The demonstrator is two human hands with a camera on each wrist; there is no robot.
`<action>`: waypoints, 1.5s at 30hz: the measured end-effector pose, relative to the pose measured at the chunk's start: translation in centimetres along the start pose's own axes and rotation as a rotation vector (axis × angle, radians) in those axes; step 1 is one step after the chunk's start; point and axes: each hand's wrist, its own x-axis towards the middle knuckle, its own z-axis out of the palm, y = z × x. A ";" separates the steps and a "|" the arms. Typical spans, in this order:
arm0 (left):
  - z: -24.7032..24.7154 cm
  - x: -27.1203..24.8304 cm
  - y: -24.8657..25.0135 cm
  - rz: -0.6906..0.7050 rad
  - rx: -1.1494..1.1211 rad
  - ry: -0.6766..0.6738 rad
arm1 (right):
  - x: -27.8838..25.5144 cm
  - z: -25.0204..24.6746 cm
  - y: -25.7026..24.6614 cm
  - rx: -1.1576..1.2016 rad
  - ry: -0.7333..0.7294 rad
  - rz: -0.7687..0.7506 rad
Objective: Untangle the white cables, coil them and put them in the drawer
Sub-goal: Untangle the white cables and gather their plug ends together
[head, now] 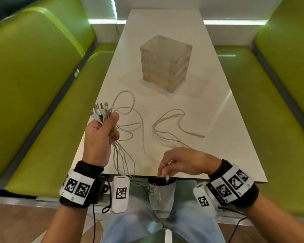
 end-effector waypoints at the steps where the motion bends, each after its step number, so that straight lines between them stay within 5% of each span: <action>1: 0.2 -0.2 -0.2 -0.002 0.008 -0.008 | 0.3 0.8 0.4 -0.094 -0.024 0.010; 7: 0.6 -1.4 -1.7 -0.030 0.175 -0.173 | 1.0 3.2 2.2 -0.160 0.058 0.106; 13: 0.3 -1.9 -2.0 -0.056 0.342 -0.264 | -0.8 0.4 2.2 -0.130 0.174 0.132; 17: 0.1 -2.0 -2.5 -0.117 0.463 -0.346 | -2.1 -1.6 0.7 0.104 0.335 -0.064; 23: 0.9 -2.8 -2.1 -0.226 0.541 -0.585 | -1.2 -0.5 -1.8 0.352 0.184 -0.271; 29: -0.9 -1.9 -2.7 -0.172 0.290 -0.392 | -1.0 0.7 0.1 0.402 0.248 -0.150; 34: -0.9 -1.5 -2.5 -0.153 0.023 -0.353 | -0.3 2.0 2.8 -0.201 0.066 -0.059; 37: -0.8 -1.5 -2.3 -0.164 -0.010 -0.320 | -0.1 1.4 3.4 -0.340 0.216 0.012; 41: -0.7 -1.4 -2.1 -0.153 -0.085 -0.337 | -0.5 0.1 3.0 -0.142 0.565 0.004; 45: -0.3 -1.3 -1.8 -0.152 -0.116 -0.341 | -0.4 -0.3 1.7 0.160 0.542 -0.073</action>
